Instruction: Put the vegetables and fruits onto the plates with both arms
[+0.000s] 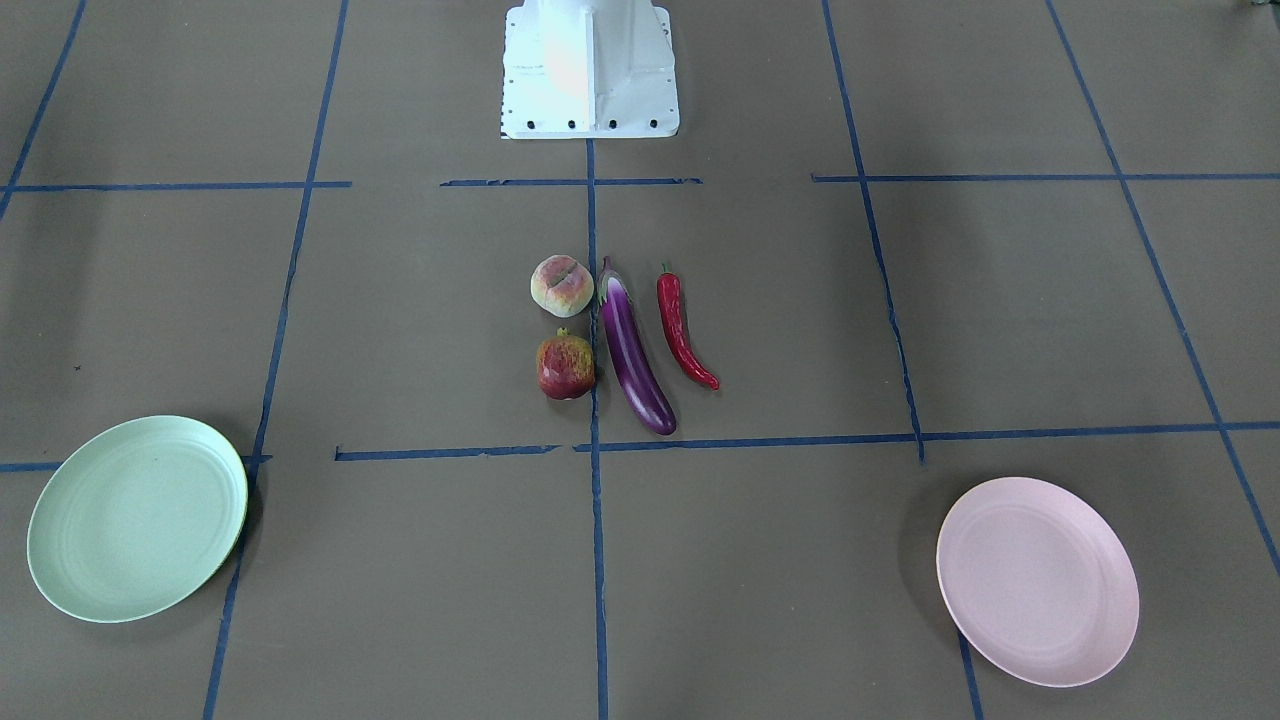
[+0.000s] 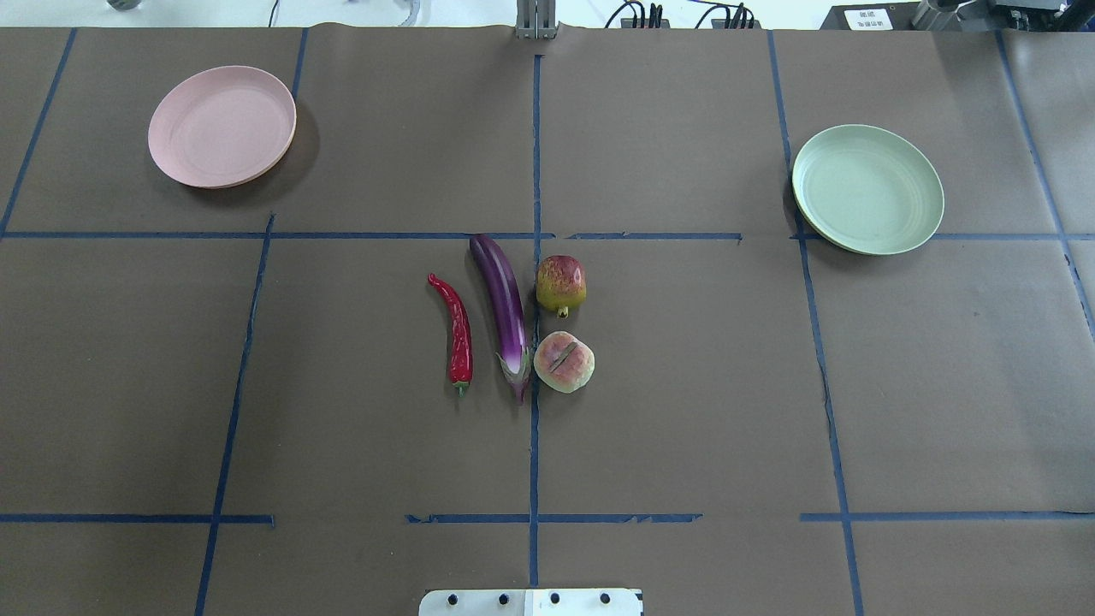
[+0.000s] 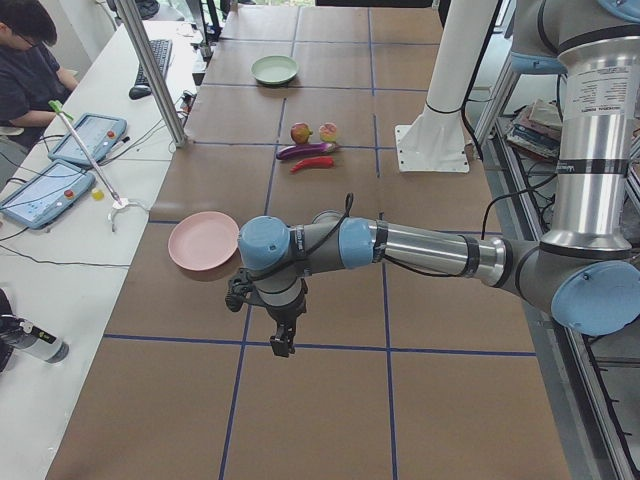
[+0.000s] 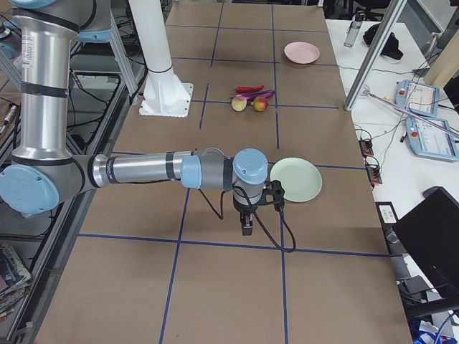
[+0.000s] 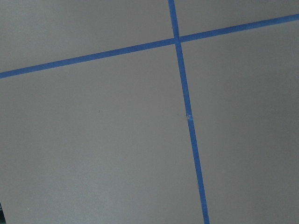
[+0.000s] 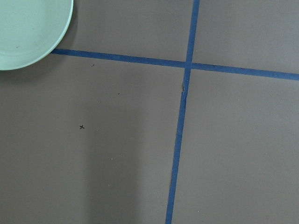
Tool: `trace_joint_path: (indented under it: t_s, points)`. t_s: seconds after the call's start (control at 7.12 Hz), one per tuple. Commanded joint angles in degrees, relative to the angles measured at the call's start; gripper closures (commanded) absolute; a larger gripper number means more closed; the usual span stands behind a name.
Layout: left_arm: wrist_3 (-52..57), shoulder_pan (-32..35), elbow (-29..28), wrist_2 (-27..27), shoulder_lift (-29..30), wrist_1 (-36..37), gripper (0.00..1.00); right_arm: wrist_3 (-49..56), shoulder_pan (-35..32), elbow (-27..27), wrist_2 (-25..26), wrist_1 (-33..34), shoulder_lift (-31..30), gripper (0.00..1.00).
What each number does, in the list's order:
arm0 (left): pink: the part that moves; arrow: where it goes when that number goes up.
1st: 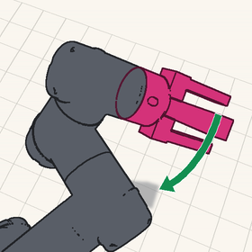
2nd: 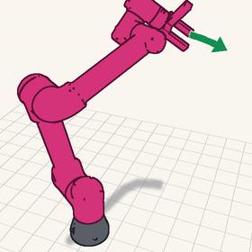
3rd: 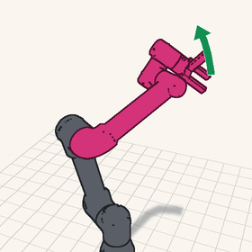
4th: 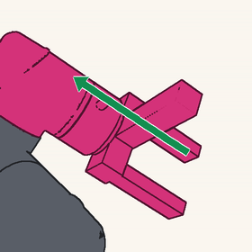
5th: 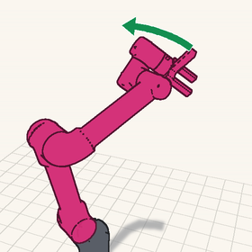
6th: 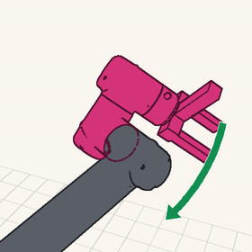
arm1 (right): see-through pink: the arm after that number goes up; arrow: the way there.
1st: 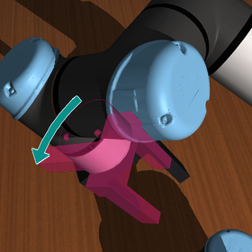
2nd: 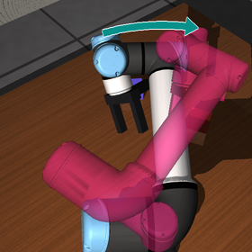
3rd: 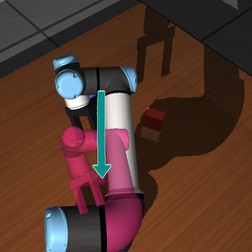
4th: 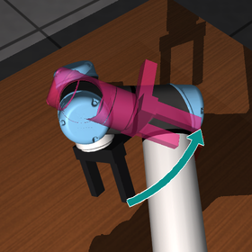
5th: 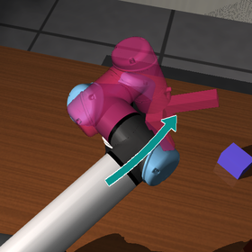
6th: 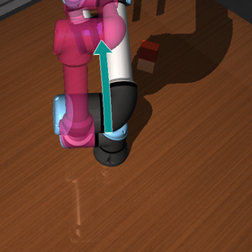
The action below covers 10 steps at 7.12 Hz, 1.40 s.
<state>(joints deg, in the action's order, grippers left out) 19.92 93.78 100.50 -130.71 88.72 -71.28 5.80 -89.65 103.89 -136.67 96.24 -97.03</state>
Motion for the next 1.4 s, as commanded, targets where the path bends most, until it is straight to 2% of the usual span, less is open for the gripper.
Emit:
trace_joint_path:
  t_s: [0.0, 0.14, 0.28, 0.42, 0.56, 0.7, 0.84, 0.98, 1.12, 1.26]
  points:
    - [0.21, -0.09, 0.57, 0.28, 0.05, -0.09, 0.0, 0.0, 0.09, 0.17, -0.09, 0.0, 0.09, 0.0]
    - [0.12, -0.18, 0.4, 0.2, 0.05, -0.18, 0.0, 0.26, 0.7, 0.43, 0.09, -1.04, 0.26, 0.0]
    - [0.04, -0.26, 0.4, 0.02, 0.05, -0.18, 0.0, -1.21, 3.14, 0.35, 0.44, -10.1, 0.18, 0.0]
    - [0.04, -0.26, 0.4, -0.16, 0.05, -0.18, 0.0, -11.32, 6.99, 0.78, 0.26, -14.37, 1.22, 0.0]
    - [0.04, -0.26, 0.4, -0.24, 0.05, -0.26, 0.0, -25.08, 13.03, 0.96, 0.44, -19.9, 6.19, 0.01]
    - [0.04, -0.26, 0.4, -0.25, 0.14, -0.35, 0.0, -33.92, 18.49, 0.88, 1.66, -22.91, 12.07, 0.01]
    - [0.04, -0.53, 0.4, -0.25, 0.14, -0.35, 0.0, -42.71, 23.68, 1.05, 3.93, -23.03, 18.13, 0.01]
    - [-0.05, -0.62, 0.49, -0.25, 0.23, -0.35, 0.0, -51.68, 31.04, 0.79, 9.96, -22.07, 24.8, 0.0]
    - [0.04, -0.7, 0.49, -0.33, 0.32, -0.35, 0.0, -59.51, 40.07, 0.09, 20.02, -21.97, 28.87, 0.0]
    - [0.04, -0.79, 0.57, -0.33, 0.32, -0.35, 0.0, -66.98, 45.73, -4.09, 27.09, -19.01, 36.75, 0.0]
